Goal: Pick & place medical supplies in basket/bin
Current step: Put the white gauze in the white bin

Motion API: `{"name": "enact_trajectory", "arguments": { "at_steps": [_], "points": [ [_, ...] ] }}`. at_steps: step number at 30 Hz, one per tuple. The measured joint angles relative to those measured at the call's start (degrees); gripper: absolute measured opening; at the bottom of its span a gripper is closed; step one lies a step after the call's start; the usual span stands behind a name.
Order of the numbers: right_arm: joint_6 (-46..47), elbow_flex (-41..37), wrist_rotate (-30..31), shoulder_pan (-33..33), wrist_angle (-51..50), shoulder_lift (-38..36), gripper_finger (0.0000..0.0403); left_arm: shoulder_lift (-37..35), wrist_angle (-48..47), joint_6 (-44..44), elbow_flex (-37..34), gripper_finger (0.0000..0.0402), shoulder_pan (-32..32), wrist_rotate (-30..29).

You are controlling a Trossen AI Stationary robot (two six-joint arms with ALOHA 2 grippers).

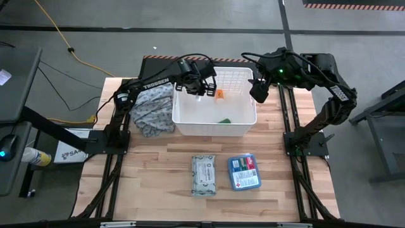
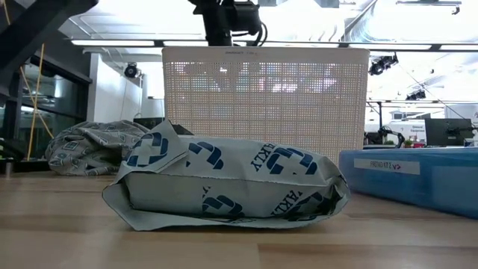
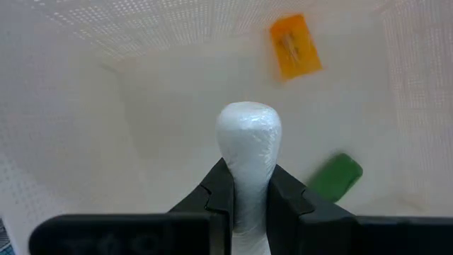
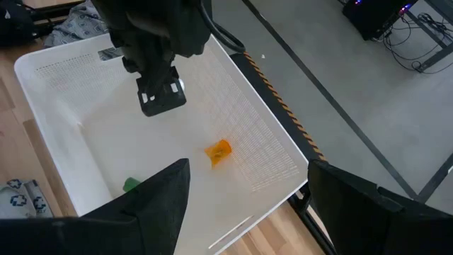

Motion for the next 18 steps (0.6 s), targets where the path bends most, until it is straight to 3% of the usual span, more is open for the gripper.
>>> {"name": "enact_trajectory", "arguments": {
  "at_steps": [18],
  "points": [
    [1.07,0.0,-0.02,0.02,0.0,0.0,0.0277,0.8,-0.17,-0.47,0.0,0.0082,-0.02,-0.88]
  ]
}}
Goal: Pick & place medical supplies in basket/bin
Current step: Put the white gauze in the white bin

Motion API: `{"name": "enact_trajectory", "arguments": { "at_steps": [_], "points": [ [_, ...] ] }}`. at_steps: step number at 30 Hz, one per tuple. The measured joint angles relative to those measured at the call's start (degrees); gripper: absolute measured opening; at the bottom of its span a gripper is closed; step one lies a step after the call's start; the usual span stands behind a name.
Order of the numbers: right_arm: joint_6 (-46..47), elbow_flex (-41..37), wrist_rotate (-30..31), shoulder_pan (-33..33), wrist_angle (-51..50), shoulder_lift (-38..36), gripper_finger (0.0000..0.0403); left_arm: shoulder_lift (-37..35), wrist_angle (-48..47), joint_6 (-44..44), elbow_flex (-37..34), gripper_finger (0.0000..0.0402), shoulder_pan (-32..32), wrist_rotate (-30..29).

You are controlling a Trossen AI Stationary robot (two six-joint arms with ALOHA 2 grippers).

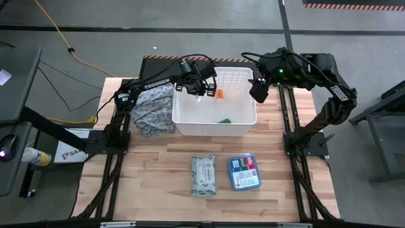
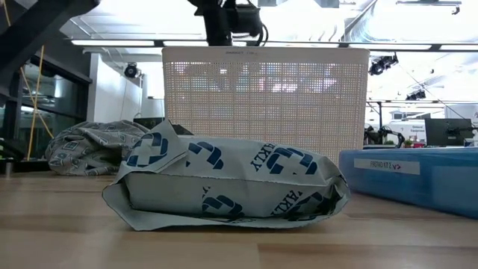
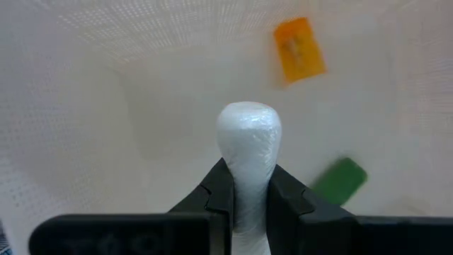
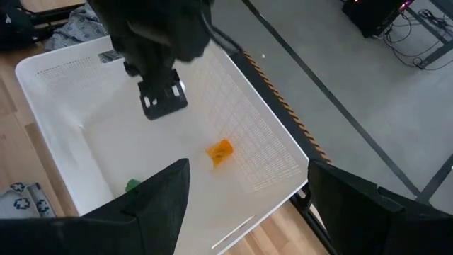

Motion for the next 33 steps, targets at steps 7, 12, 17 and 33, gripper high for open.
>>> {"name": "enact_trajectory", "arguments": {
  "at_steps": [7,12,17,33],
  "points": [
    [0.42,0.01,-0.31,-0.02,0.0,0.0,0.0277,4.31,-0.8,-0.03,-0.02,0.0082,-0.02,1.46],
    [0.4,0.0,-0.28,0.0,-0.01,0.0,0.0277,7.07,-0.81,0.04,-0.07,0.0082,-0.01,2.46],
    [0.4,0.0,-0.27,0.0,0.0,0.0,0.0277,8.45,0.64,0.5,-0.11,0.0082,0.02,2.61],
    [0.42,0.0,-0.37,0.0,0.0,0.0,0.0277,11.31,1.16,0.91,-0.12,0.0082,2.27,3.04]
  ]
}}
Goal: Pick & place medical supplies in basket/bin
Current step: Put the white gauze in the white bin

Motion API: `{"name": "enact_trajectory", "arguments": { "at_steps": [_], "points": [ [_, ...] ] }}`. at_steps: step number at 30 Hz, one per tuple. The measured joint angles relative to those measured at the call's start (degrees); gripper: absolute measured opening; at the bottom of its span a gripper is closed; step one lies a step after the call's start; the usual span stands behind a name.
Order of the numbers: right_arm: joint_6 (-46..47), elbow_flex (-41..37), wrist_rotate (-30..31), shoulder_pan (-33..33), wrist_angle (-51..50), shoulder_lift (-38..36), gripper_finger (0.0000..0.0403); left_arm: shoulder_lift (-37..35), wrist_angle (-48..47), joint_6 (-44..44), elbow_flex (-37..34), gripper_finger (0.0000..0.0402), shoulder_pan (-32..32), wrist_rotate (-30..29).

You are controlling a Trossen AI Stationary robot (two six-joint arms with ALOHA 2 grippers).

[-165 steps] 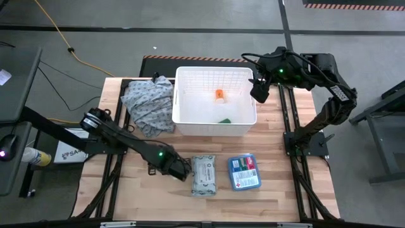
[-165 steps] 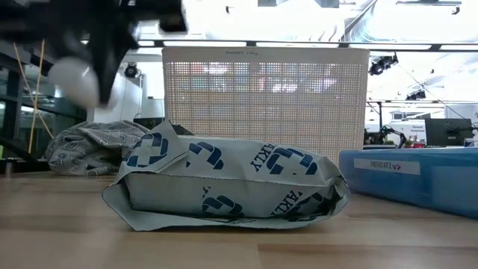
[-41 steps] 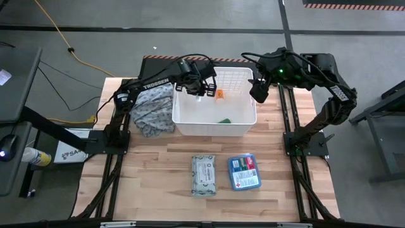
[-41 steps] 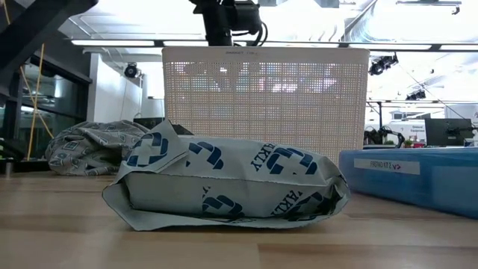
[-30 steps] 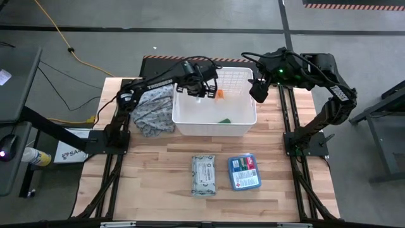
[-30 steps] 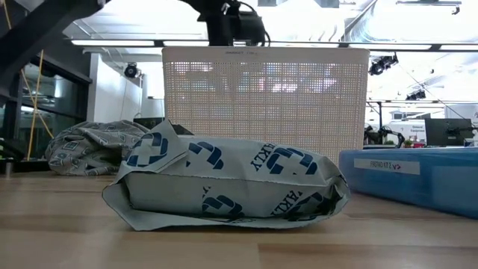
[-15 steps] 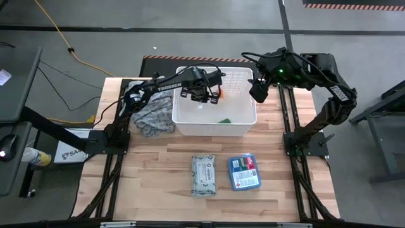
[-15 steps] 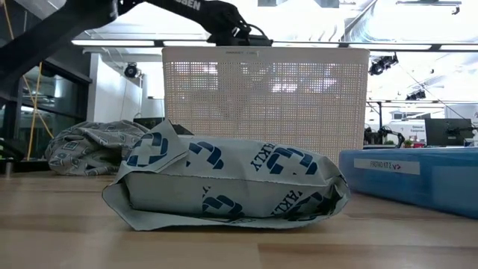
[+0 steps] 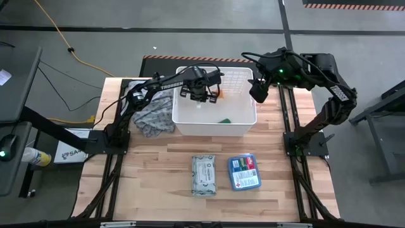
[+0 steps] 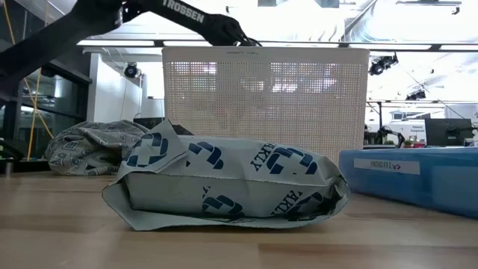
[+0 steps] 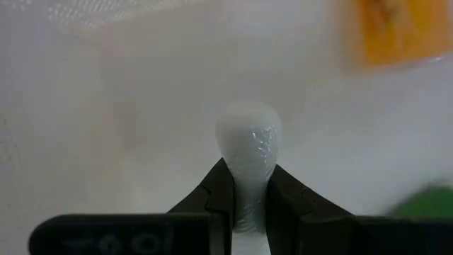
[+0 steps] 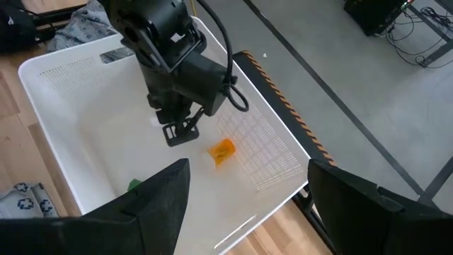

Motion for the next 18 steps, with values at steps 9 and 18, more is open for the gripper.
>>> {"name": "enact_trajectory", "arguments": {
  "at_steps": [9,18],
  "points": [
    [-0.02,0.0,0.11,0.0,0.0,0.0,0.0277,1.09,-0.1,0.6,0.11,0.0082,0.53,0.22],
    [-0.02,0.02,0.13,-0.02,0.0,0.0,0.0277,1.4,0.04,1.12,0.06,0.0082,0.74,1.12]
  ]
}}
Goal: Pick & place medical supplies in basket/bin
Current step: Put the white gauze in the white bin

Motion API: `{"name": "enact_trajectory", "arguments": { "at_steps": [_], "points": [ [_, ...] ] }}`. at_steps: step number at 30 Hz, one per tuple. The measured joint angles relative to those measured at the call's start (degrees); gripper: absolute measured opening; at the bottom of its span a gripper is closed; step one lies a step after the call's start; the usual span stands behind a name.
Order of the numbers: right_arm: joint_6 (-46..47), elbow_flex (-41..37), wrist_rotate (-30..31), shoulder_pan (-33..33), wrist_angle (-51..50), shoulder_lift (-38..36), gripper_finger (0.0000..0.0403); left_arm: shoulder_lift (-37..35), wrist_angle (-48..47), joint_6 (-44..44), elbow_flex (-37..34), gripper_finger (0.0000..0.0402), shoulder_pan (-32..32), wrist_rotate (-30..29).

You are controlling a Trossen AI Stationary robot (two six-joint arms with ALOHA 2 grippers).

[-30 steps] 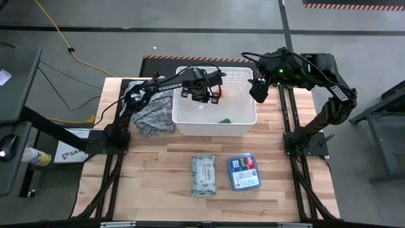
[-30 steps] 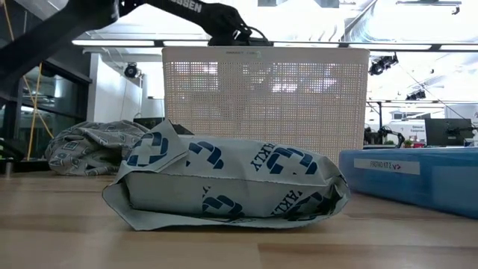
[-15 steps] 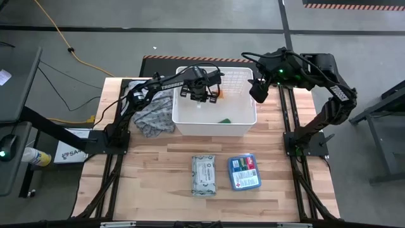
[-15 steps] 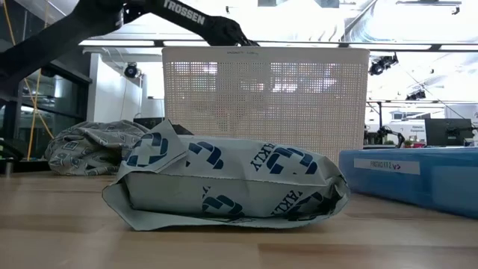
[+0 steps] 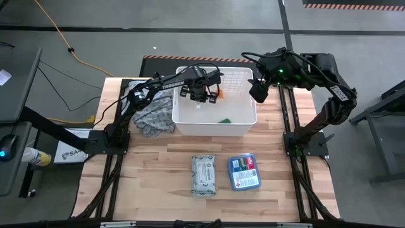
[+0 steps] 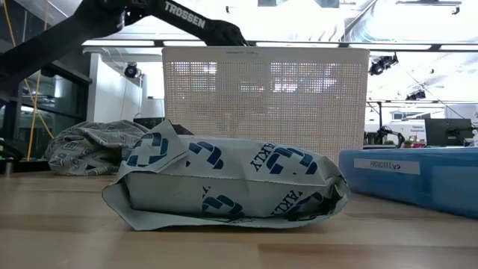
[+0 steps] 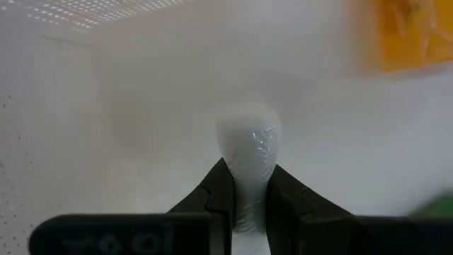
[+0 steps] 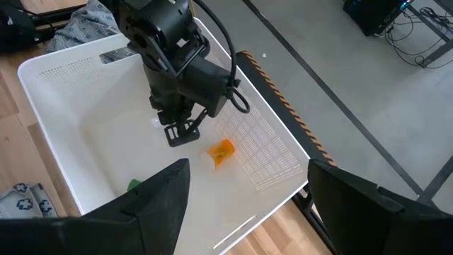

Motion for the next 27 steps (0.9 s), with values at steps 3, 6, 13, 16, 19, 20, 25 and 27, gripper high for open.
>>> {"name": "enact_trajectory", "arguments": {
  "at_steps": [3,6,13,16,19,20,25,27],
  "points": [
    [0.0,-0.02,0.0,0.01,-0.01,0.0,0.0277,-0.02,0.39,0.06,0.02,0.0083,-0.02,-0.01],
    [0.0,-0.02,0.0,0.01,-0.01,0.0,0.0277,-0.02,0.45,0.06,0.02,0.0083,-0.02,-0.06],
    [0.0,-0.02,-0.03,0.0,-0.02,0.0,0.0277,-0.02,0.43,0.01,0.02,0.0084,-0.02,-0.08],
    [0.0,-0.02,-0.15,0.02,-0.02,0.0,0.0277,-0.02,0.46,0.0,0.02,0.0094,-0.02,-0.3],
    [0.0,-0.02,-0.17,0.0,-0.02,-0.01,0.0277,-0.02,0.45,0.01,0.02,0.0114,-0.02,-0.52],
    [0.0,-0.02,-0.17,0.01,-0.02,0.0,0.0277,-0.02,0.45,0.04,0.02,0.0122,-0.03,-0.52],
    [0.0,-0.02,-0.17,0.02,-0.02,0.0,0.0277,-0.02,0.45,0.95,0.02,0.0157,-0.04,-0.47],
    [0.0,-0.02,-0.17,0.01,-0.02,0.0,0.0277,-0.02,0.45,1.07,0.02,0.0169,-0.04,-0.47]
  ]
}}
